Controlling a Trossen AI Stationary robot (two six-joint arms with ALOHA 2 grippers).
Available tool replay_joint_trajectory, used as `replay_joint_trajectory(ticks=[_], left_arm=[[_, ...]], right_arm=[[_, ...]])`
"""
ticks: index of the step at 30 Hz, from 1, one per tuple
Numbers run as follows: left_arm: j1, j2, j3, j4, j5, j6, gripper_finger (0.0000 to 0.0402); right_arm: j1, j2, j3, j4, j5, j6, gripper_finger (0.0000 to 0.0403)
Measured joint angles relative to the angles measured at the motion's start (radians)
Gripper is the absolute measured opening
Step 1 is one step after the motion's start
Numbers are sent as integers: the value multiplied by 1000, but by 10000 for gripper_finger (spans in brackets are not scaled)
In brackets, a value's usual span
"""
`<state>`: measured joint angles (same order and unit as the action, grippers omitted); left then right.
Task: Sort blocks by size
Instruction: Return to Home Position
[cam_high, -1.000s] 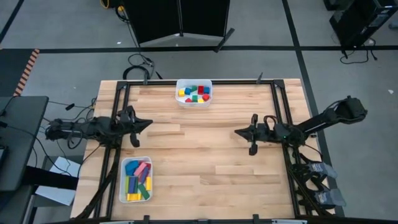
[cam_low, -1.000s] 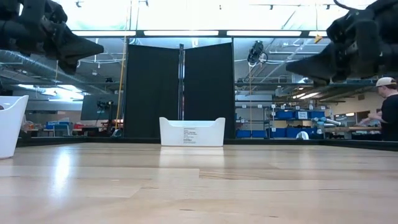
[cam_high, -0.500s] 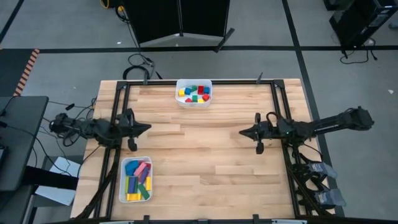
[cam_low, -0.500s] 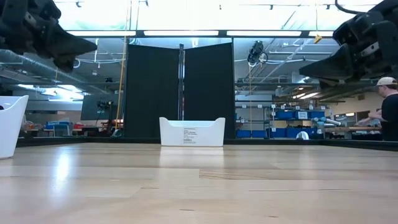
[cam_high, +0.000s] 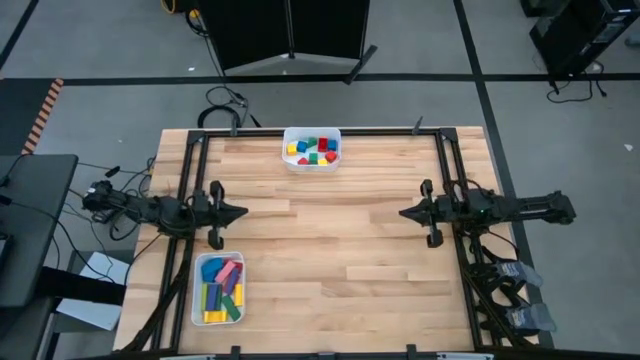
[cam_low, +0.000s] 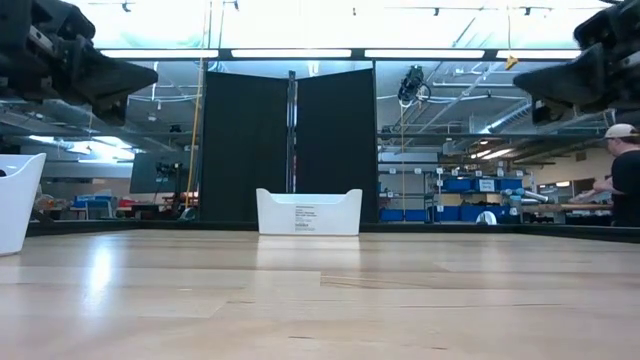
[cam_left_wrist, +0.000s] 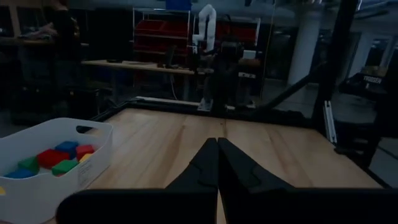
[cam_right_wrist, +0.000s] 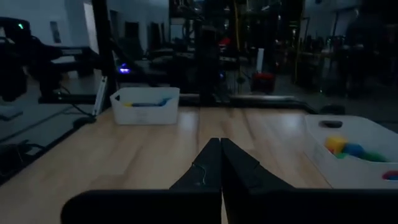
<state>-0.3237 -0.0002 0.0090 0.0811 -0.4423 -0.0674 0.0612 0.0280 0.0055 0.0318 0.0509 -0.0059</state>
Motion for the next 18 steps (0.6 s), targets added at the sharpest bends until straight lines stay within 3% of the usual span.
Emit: replay_joint_trajectory(ticks=[18], left_arm=[[0,6,-1,77,63,87,5]], right_arm=[[-12,-25,0,-14,-26,32,15]])
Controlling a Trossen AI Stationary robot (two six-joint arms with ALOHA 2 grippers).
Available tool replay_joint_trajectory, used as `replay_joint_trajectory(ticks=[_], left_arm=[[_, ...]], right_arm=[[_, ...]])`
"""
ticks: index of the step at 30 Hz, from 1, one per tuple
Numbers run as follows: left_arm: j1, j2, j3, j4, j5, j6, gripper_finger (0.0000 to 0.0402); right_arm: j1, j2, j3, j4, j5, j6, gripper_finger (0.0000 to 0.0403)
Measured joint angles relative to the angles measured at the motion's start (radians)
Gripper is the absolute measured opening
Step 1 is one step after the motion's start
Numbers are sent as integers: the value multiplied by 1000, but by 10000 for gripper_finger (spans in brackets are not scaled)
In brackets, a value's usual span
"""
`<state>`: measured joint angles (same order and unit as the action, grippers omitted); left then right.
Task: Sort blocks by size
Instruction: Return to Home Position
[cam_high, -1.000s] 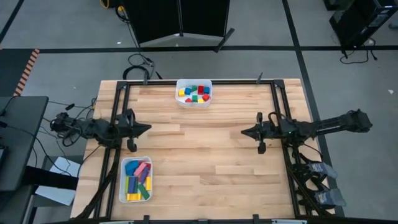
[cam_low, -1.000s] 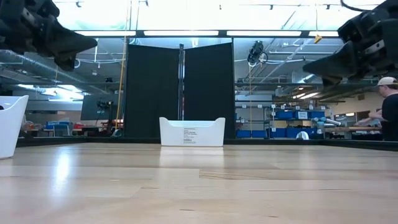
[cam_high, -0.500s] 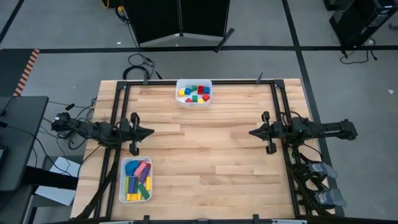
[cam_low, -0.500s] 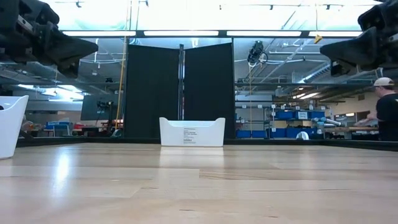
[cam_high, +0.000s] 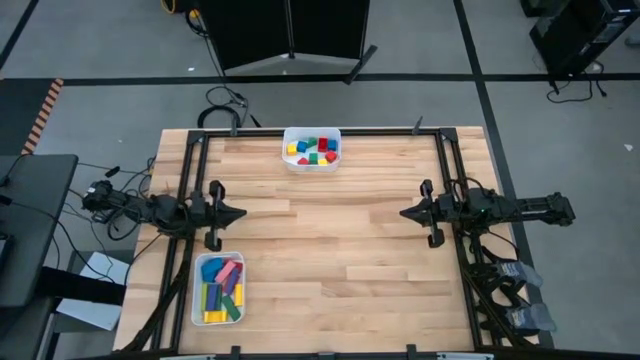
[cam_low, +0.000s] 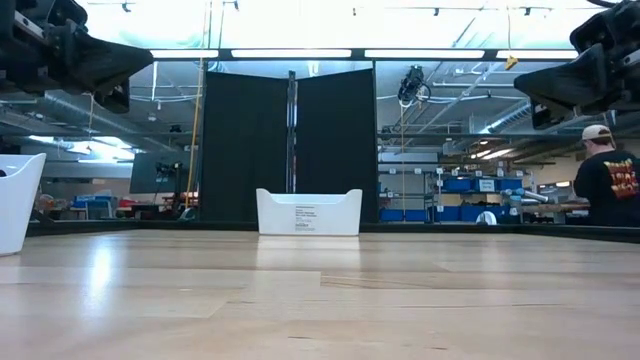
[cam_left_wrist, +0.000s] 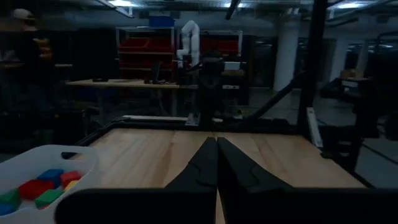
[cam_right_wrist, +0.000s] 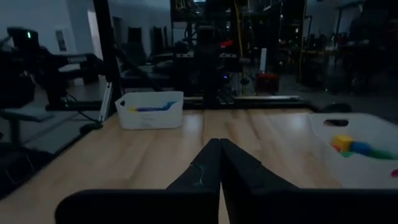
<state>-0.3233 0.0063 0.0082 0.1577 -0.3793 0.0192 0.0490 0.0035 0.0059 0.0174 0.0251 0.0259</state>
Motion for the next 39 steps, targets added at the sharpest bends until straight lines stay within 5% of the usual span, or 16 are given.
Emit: replay_joint_trajectory(ticks=[14,39], left_arm=[[1,4,0,-113,123,53,6],[1,30,0,-74,92,41,19]], right_arm=[[0,3,0,7,0,50,36],[0,3,0,11,-1,51,37]])
